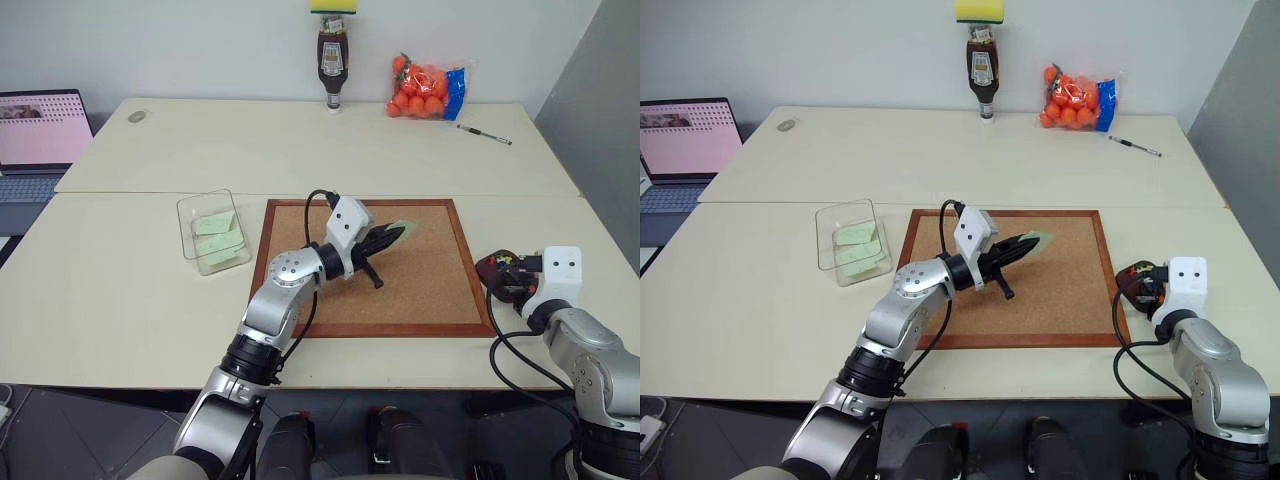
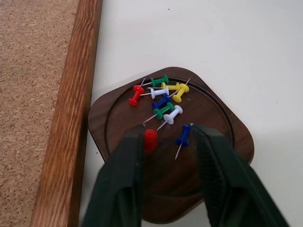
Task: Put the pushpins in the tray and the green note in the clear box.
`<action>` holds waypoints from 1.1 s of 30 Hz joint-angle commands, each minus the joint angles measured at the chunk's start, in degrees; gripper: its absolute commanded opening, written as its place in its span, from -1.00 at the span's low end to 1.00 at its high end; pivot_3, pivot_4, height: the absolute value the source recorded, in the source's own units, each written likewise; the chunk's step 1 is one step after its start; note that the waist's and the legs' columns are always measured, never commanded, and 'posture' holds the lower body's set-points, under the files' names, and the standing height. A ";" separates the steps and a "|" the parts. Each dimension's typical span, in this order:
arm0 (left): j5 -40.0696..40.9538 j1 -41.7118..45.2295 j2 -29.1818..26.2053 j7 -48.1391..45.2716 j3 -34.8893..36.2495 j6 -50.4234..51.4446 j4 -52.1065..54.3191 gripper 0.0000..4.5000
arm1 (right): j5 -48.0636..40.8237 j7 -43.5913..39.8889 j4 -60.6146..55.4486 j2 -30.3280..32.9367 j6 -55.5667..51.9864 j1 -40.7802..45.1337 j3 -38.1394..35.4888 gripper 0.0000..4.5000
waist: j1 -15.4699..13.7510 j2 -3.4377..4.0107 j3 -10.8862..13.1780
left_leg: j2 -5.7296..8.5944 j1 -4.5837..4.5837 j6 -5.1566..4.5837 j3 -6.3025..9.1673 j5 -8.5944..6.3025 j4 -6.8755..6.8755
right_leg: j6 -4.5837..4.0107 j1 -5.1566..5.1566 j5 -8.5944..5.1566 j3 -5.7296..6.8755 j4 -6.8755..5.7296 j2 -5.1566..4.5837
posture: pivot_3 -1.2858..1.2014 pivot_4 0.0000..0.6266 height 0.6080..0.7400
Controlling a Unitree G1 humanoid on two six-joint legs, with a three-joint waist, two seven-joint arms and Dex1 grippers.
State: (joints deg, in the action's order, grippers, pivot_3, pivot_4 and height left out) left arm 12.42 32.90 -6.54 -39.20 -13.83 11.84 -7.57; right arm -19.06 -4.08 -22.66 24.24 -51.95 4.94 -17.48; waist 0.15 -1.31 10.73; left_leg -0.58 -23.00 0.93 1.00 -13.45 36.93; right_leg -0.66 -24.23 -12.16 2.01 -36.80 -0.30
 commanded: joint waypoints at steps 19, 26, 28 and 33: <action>-1.22 1.75 0.36 1.05 1.31 -3.02 -0.47 -1.00 | -2.74 -0.90 -7.27 -3.37 1.14 0.43 -5.92 -0.02 | 0.00 0.00 0.00 | 0.00 0.00 0.00 0.02 0.00 0.00 | 0.00 0.00 0.00 0.01 -0.01 0.01 | 0.03 -0.52 1.00; -4.24 2.79 -0.83 8.42 4.32 -1.70 3.06 -1.00 | -9.62 -10.53 -17.71 0.23 0.92 -2.22 -2.92 -0.02 | 0.05 0.00 0.00 | -0.02 0.01 0.00 0.06 0.00 0.00 | 0.01 0.03 0.00 0.02 -0.01 0.01 | 0.03 -0.52 1.00; -5.30 2.51 -1.32 13.15 6.79 1.28 5.73 -1.00 | -11.88 -14.37 -19.79 2.17 1.32 -0.77 0.04 -0.02 | 0.22 -0.01 0.02 | -0.02 0.04 0.00 0.04 0.00 0.01 | 0.01 0.03 0.01 0.02 -0.02 0.01 | 0.03 -0.52 1.00; -9.24 -1.80 -3.14 25.18 13.59 10.32 15.63 -1.00 | -14.45 -20.92 -18.68 4.58 2.23 8.33 8.93 -0.02 | 0.84 -0.01 0.04 | -0.09 0.10 0.00 0.18 0.00 0.00 | 0.02 0.08 0.01 0.13 -0.04 0.12 | 0.03 -0.52 1.00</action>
State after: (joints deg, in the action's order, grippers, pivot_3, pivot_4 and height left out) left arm 5.11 32.41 -8.96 -18.98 -3.34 18.79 2.18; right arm -31.95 -22.11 -40.48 28.00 -51.43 10.01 -11.11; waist 0.99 -1.32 10.77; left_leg -0.70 -22.90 0.94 1.18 -13.45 36.93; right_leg -0.63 -24.19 -12.14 2.09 -36.87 -0.16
